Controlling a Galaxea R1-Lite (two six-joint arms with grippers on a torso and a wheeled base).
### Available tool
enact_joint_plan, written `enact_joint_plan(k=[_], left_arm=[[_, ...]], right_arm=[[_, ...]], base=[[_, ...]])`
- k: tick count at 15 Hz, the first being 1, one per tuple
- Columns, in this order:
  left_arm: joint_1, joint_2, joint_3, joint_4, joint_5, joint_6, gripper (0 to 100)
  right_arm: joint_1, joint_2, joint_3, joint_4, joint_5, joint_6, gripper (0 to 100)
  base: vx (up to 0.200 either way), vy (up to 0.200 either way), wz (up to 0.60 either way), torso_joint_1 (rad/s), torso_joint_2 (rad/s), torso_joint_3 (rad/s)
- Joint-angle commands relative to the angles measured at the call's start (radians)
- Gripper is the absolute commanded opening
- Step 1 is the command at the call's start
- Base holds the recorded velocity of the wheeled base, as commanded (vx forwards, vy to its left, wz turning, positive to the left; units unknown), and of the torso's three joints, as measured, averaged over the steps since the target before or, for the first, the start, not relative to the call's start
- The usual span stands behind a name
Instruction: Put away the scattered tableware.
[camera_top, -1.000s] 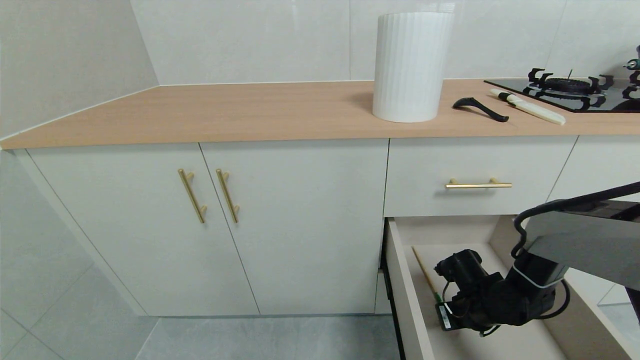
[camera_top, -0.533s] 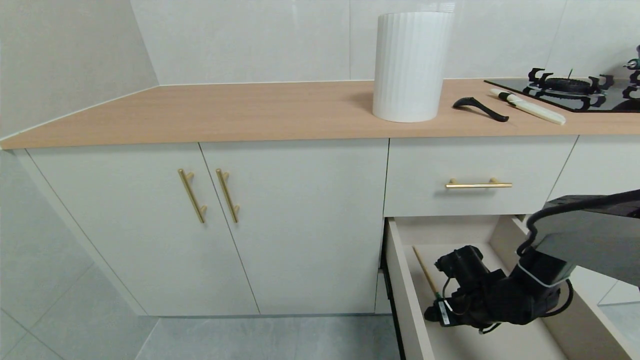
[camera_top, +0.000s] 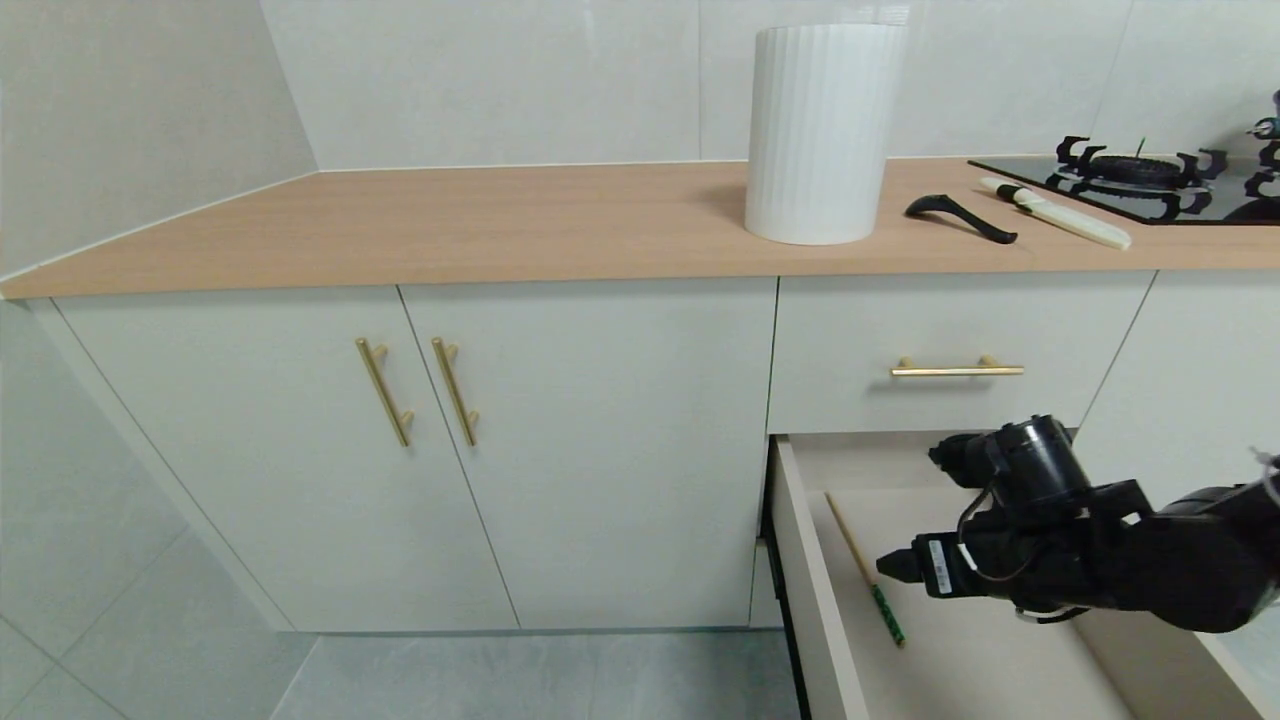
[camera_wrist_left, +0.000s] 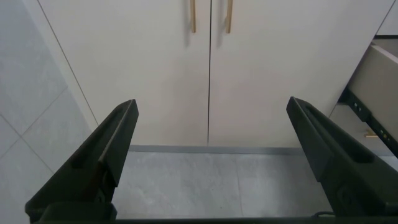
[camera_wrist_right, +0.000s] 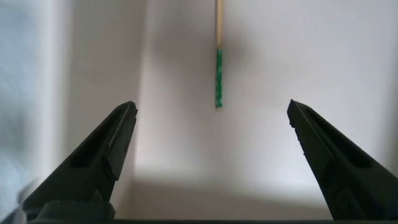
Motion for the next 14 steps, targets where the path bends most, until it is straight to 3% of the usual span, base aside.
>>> enact_joint_plan(k=[1,6,11,14], left_arm=[[0.0,0.001,0.0,-0.001,0.001,-0.001,100],[0.0,0.001,0.0,-0.001,0.001,-0.001,100],[0.0,0.001,0.0,-0.001,0.001,-0.001,100],[0.0,0.001,0.0,-0.001,0.001,-0.001,100]], right_arm=[[-0.005,-0.198,0.013,0.012,-0.01,-0.019,100],[-0.005,-0.38,0.002,0.126,-0.035,-0.064,100],[-0.007,-0.488,-0.019,0.157,-0.059,-0.083,100],[-0.061,-0.538,-0.054,0.187,-0.059,-0.106,100]], base=[[0.0,0.0,0.0,0.0,0.0,0.0],[0.0,0.0,0.0,0.0,-0.03,-0.033],[0.0,0.0,0.0,0.039,-0.34,-0.328],[0.0,0.0,0.0,0.118,-0.49,-0.336]])
